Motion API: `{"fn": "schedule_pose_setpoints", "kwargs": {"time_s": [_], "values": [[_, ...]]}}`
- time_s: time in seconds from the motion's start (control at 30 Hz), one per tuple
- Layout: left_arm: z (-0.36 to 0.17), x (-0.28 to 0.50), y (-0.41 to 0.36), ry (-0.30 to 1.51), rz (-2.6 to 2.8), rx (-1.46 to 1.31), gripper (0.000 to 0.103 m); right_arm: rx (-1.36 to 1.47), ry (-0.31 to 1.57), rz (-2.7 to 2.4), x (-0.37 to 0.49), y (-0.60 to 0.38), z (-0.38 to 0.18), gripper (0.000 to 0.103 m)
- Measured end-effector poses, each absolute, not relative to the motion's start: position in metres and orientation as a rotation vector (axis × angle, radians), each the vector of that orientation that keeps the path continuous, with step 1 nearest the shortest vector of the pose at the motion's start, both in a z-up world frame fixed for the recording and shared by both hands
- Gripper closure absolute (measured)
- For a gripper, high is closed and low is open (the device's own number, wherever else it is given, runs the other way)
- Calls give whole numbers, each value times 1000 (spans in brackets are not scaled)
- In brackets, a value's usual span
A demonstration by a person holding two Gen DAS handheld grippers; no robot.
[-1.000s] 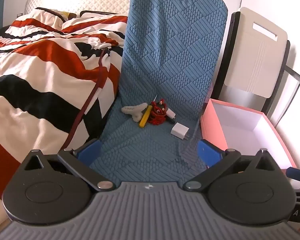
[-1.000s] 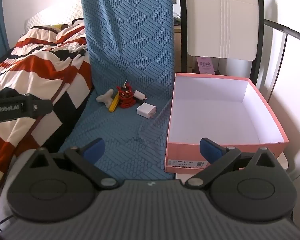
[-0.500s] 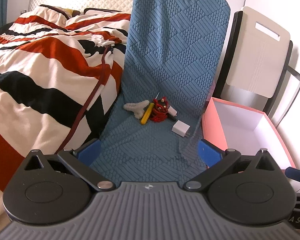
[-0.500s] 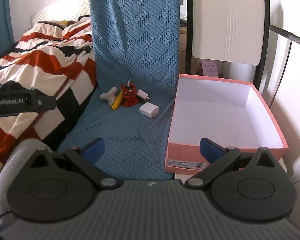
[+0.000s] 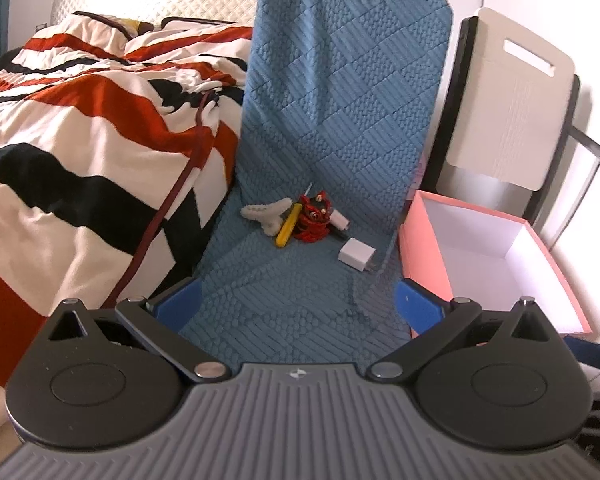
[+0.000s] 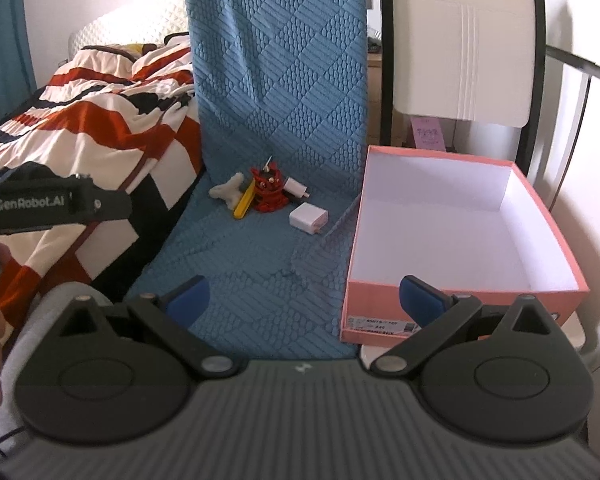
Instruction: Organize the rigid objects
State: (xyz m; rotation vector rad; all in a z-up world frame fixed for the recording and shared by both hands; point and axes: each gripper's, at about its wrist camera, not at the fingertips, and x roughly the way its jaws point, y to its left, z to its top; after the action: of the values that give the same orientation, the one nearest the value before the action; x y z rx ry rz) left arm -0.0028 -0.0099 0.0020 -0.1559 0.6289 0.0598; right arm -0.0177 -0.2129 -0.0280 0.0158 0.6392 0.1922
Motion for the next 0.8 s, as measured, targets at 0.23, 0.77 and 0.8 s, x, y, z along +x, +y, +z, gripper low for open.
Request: {"fn": "schedule_pose_setpoints", "kwargs": {"time_s": [0.23,0.77,0.8], "values": [[-3,4,0,633,52,-168,0,21,652,209,-14,-205,-34,0],[-11,10,12,650,23,-161,0,30,688,159,-11,-196,-39,0],[-11,10,12,651,21,-164,0,31,689,159,-11,-197,-39,0]]}}
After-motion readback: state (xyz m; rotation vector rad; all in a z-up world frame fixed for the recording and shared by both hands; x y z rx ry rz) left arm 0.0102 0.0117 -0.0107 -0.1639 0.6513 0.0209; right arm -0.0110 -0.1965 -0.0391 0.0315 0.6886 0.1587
